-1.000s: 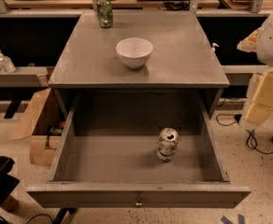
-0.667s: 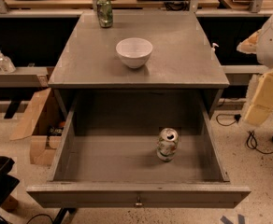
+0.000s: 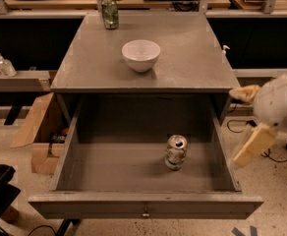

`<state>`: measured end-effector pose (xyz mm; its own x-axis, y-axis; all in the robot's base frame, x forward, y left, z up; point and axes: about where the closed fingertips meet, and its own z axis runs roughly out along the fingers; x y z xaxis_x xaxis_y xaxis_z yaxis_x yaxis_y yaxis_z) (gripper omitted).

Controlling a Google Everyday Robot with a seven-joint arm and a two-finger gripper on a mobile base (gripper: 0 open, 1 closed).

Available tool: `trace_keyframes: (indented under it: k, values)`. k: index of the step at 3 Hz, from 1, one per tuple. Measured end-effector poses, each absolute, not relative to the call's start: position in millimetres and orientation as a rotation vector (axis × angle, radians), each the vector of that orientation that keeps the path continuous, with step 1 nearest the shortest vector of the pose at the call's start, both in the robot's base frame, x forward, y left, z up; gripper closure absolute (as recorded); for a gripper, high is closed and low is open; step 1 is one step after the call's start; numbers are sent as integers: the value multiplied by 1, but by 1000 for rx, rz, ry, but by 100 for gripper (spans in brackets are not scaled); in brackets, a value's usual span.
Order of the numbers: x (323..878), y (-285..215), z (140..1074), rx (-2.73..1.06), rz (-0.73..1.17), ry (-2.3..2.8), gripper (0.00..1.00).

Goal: Pick 7up can from top drawer and place on counter

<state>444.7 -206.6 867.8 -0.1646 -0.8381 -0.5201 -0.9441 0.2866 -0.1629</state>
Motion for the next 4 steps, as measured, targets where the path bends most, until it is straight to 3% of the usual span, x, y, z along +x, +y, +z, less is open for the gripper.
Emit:
trace_keyframes:
  k: [2, 4]
  values:
    - [490, -158, 800, -1323, 545, 1668, 0]
    - [492, -150, 796, -1325, 569, 1628, 0]
